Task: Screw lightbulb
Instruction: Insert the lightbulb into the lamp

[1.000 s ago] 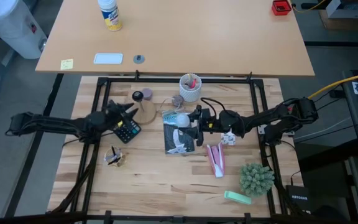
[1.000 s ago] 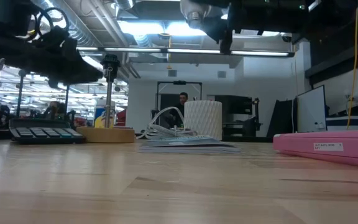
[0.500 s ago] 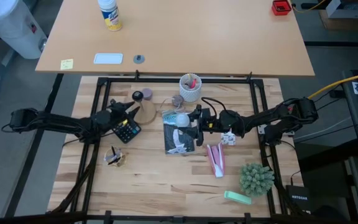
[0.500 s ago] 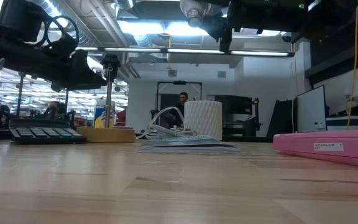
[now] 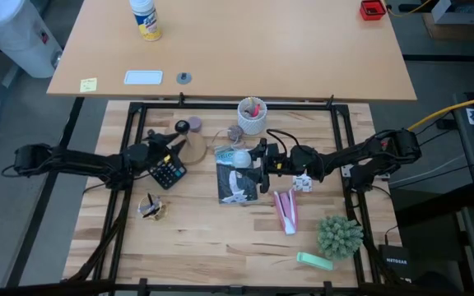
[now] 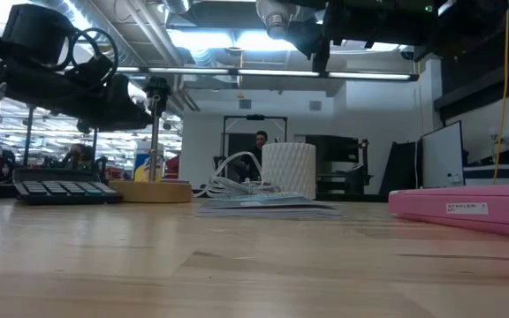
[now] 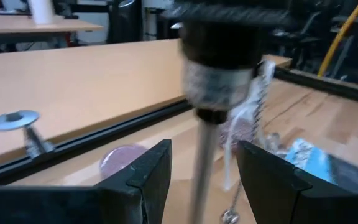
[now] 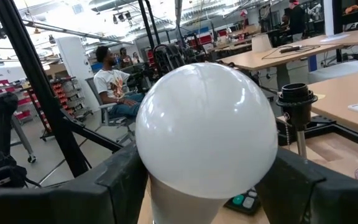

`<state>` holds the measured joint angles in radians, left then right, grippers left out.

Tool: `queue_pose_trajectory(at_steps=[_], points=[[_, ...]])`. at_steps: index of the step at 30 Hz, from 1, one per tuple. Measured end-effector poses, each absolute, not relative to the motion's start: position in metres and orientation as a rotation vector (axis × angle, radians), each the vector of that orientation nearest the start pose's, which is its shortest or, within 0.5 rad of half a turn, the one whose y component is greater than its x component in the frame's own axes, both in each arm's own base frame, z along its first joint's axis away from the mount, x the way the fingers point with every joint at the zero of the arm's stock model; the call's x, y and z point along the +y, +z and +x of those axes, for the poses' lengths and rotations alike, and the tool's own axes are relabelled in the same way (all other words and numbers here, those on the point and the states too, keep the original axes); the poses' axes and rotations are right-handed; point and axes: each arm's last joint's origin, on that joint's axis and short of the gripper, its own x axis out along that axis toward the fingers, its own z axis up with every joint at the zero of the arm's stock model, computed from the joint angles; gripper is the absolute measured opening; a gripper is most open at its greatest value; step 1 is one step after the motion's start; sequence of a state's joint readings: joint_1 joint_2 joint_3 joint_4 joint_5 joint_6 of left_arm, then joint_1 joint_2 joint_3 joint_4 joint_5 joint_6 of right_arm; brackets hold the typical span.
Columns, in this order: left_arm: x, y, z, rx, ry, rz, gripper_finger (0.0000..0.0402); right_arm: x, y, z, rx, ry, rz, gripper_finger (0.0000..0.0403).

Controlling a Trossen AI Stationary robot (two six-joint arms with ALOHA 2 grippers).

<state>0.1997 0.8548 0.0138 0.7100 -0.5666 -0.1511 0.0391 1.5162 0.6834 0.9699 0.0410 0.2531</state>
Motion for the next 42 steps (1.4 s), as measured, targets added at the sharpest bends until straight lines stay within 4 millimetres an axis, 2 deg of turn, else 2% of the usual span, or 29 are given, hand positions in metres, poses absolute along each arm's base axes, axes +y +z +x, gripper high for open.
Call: queue_pose_trajectory(at_steps=[5, 12, 18, 31, 36, 42], points=[[0.047, 0.149, 0.145, 0.077, 0.789, -0.124, 0.0172, 0.011, 0.239, 0.31, -0.137, 0.015, 0.258, 0.0253], [0.056, 0.155, 0.162, 0.117, 0.821, -0.118, 0.0172, 0.011, 0.239, 0.31, -0.137, 0.016, 0.259, 0.0253], [0.058, 0.147, 0.171, 0.18, 0.826, -0.121, 0.0165, 0.011, 0.239, 0.31, -0.136, 0.016, 0.26, 0.0253], [0.057, 0.133, 0.177, 0.208, 0.735, -0.289, 0.0031, 0.011, 0.239, 0.31, -0.135, 0.016, 0.262, 0.0253], [0.05, 0.134, 0.181, 0.213, 0.664, -0.309, 0.0031, 0.011, 0.239, 0.31, -0.135, 0.016, 0.262, 0.0253], [0.033, 0.142, 0.195, 0.218, 0.518, -0.336, 0.0048, 0.011, 0.239, 0.31, -0.136, 0.016, 0.262, 0.0253]])
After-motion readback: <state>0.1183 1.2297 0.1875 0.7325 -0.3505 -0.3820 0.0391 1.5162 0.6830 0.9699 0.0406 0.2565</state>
